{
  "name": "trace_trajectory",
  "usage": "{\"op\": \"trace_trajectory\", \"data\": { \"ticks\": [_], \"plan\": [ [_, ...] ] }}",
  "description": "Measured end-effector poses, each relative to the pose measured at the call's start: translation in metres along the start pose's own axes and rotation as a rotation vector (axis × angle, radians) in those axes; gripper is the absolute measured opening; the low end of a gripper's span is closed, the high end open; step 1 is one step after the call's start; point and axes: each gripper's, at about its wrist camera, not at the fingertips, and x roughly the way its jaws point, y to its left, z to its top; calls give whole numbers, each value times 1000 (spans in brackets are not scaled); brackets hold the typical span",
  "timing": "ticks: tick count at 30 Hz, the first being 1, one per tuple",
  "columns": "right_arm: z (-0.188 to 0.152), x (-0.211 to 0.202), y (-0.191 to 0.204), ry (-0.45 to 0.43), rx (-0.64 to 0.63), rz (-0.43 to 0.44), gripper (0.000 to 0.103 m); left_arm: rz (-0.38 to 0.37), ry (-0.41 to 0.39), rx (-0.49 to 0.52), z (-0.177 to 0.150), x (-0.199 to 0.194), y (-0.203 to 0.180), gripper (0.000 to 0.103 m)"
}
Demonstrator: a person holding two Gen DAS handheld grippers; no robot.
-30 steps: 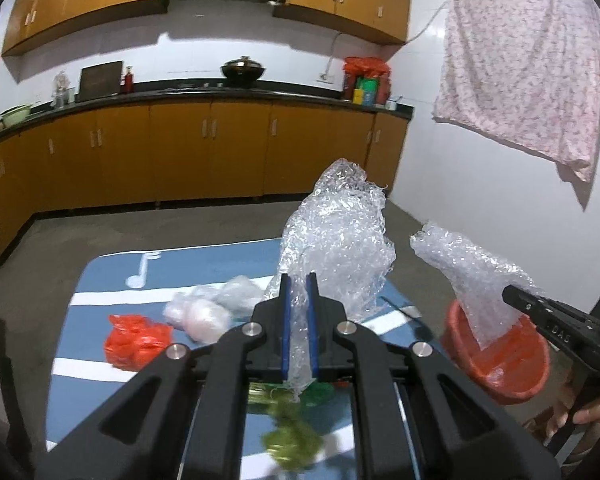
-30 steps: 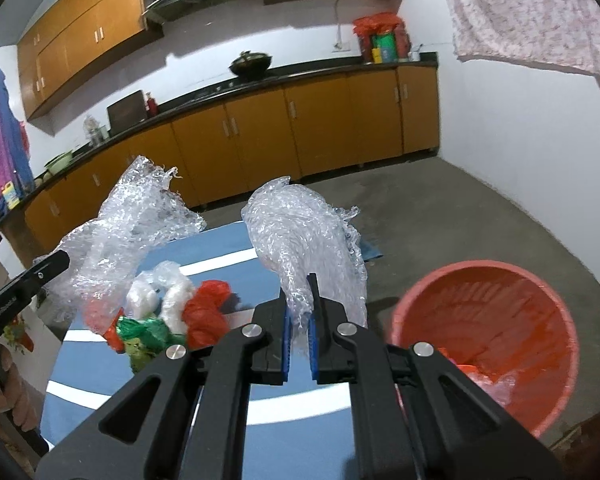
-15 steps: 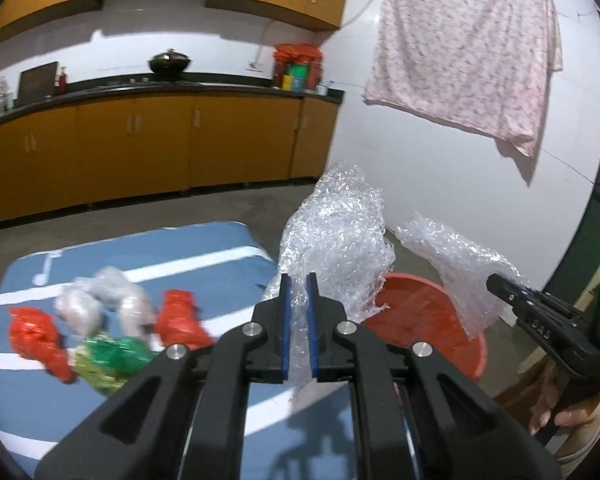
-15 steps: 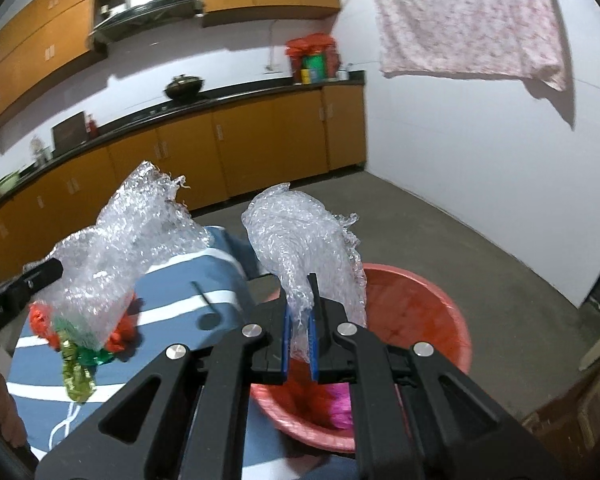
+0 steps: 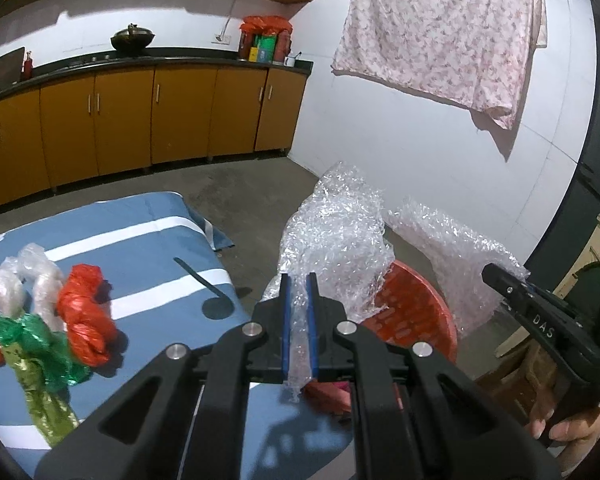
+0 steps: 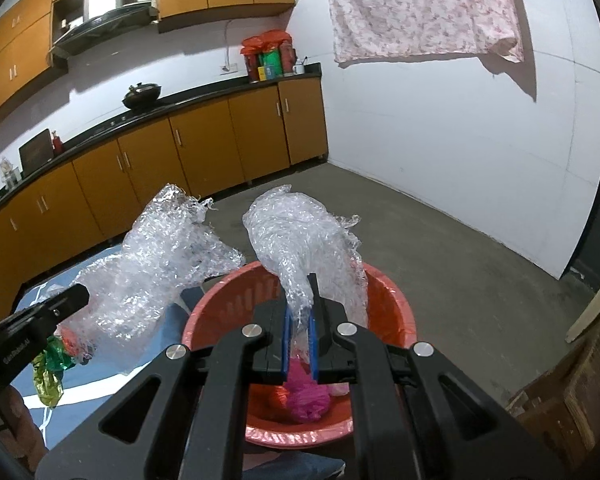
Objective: Collect trash
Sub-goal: 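Carry both bubble wrap sheets over the basket and release them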
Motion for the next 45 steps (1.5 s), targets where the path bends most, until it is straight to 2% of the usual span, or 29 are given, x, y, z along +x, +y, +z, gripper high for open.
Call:
{"op": "trace_trajectory", "data": {
  "ticks": [15, 20, 23, 24, 25, 26, 27, 28, 29, 31, 33, 34, 37, 45],
  "plan": [
    [4, 6, -8, -6, 37, -12, 8, -32, 41, -8, -5, 31, -17, 8],
    [5, 12, -8, -1, 58, 26, 8, -48, 61, -5, -7, 45, -23, 9],
    [4, 18, -6, 14, 49, 61, 8, -50, 71, -1, -9, 51, -25, 14],
    [3, 20, -5, 21, 43, 68, 9, -52, 76, 0, -10, 53, -24, 22],
    [2, 20, -5, 24, 40, 69, 14, -48, 76, 1, -11, 53, -22, 32],
    [0, 20, -6, 27, 34, 68, 17, -40, 73, 2, -12, 52, -20, 36],
    [0, 20, -7, 25, 36, 66, 32, -31, 70, 3, -13, 52, -18, 41],
    [-1, 17, -10, 13, 44, 61, 52, -22, 67, 4, -13, 50, -15, 45],
    [-2, 14, -11, 0, 50, 56, 61, -13, 65, 4, -13, 49, -12, 47],
    [-1, 7, -17, -30, 55, 39, 85, 12, 50, 6, -14, 42, -5, 60],
    [-3, -1, -21, -55, 50, 19, 95, 37, 30, 11, -15, 33, 1, 70],
    [-5, -4, -23, -64, 42, 4, 99, 53, 20, 14, -16, 28, 4, 77],
    [-10, -7, -23, -58, 21, -20, 101, 116, -19, 29, -22, 6, 16, 90],
    [-25, -7, -11, -11, 2, -18, 101, 288, -69, 82, -45, -43, 44, 98]
  ]
}}
